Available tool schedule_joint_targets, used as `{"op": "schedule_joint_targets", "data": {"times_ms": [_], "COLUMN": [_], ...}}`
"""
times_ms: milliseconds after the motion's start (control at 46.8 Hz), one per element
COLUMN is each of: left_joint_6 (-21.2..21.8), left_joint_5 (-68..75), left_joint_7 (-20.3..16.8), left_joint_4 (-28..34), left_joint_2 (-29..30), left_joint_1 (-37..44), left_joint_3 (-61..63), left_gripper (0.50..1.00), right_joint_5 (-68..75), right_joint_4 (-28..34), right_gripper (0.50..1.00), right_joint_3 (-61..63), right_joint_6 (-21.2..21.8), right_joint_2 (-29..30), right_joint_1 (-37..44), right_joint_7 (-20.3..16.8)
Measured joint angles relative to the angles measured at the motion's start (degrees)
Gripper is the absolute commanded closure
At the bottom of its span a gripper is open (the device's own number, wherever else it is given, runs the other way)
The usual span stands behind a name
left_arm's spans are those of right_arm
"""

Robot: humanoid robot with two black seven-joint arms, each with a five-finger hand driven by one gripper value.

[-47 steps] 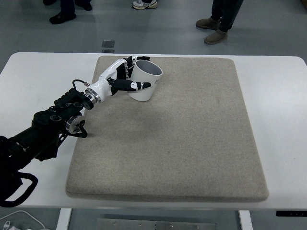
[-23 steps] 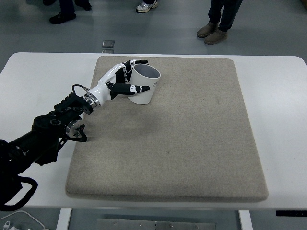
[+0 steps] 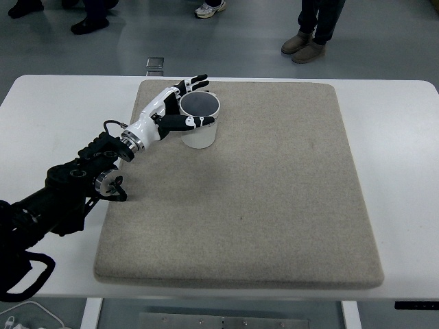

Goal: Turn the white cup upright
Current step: 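Open the left hand and withdraw it from the cup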

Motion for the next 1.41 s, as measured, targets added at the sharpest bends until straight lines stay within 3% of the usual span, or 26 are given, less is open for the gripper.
{"op": "schedule_joint_targets", "data": {"times_ms": [769, 1174, 1409], "left_joint_6": [-0.1, 0.1, 0.0], "left_joint_5": [0.0, -8.9, -13.7], "left_joint_7": [0.0, 0.0, 0.0], "left_joint_4": [-2.6, 2.8, 2.7], "left_joint_2": [0.9, 0.7, 0.2], "left_joint_1": [-1.7, -5.5, -5.5], "left_joint_3": [-5.3, -5.8, -6.3], "left_gripper": [0.512, 0.512, 0.512], "right_joint_5": [0.0, 0.0, 0.0], "right_joint_4": [0.0, 0.0, 0.0], "right_gripper": [0.570, 0.570, 0.570], "right_joint_3": [0.0, 0.0, -0.1], "right_joint_6": [0.0, 0.0, 0.0], "right_joint_2": [0.0, 0.0, 0.0], "right_joint_1": [0.0, 0.0, 0.0], "right_joint_7": [0.0, 0.0, 0.0]}}
